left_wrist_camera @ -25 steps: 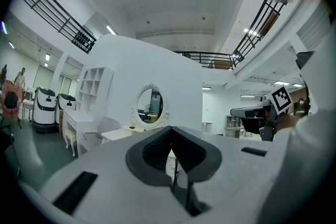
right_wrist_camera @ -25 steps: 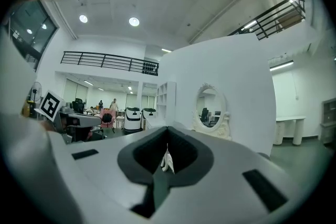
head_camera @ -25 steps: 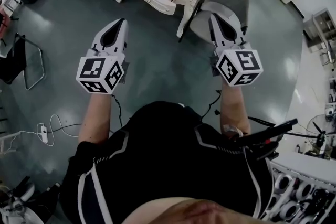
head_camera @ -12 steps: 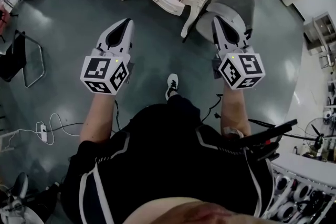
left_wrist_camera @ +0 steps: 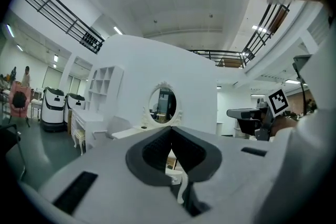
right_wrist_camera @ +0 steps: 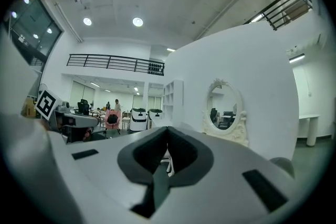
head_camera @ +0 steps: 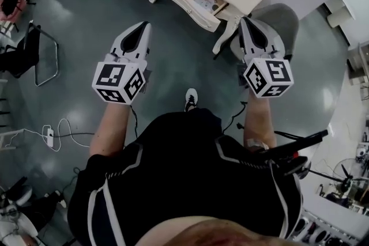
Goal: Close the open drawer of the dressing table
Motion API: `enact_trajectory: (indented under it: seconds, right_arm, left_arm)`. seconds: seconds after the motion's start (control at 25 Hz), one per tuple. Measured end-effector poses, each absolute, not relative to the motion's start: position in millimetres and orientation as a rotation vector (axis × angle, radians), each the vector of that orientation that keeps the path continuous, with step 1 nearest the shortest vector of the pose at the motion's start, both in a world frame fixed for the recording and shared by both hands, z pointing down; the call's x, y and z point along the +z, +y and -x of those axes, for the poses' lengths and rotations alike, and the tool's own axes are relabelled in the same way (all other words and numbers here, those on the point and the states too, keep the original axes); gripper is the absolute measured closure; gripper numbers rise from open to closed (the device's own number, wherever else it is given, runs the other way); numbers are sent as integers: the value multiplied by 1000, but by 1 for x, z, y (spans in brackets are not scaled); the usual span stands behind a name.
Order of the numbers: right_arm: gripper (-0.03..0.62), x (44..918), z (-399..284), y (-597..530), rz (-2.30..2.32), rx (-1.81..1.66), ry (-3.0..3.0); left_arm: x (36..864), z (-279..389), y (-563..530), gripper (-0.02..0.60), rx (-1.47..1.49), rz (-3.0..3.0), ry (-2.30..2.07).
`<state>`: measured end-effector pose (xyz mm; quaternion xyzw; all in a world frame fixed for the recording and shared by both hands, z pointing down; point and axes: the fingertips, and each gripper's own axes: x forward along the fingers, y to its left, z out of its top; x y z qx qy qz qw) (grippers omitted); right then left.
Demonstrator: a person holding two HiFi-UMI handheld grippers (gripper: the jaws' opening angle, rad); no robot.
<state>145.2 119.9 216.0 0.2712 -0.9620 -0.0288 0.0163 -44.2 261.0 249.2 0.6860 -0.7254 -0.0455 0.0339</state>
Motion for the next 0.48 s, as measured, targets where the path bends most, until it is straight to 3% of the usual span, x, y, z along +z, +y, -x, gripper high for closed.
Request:
enact_trajectory:
  seconds: [0.48]
  right_arm:
    - [589,224,-121,-33,-762,-71,-2985]
  left_arm:
    - [261,68,111,577,-109,-2025,-2236]
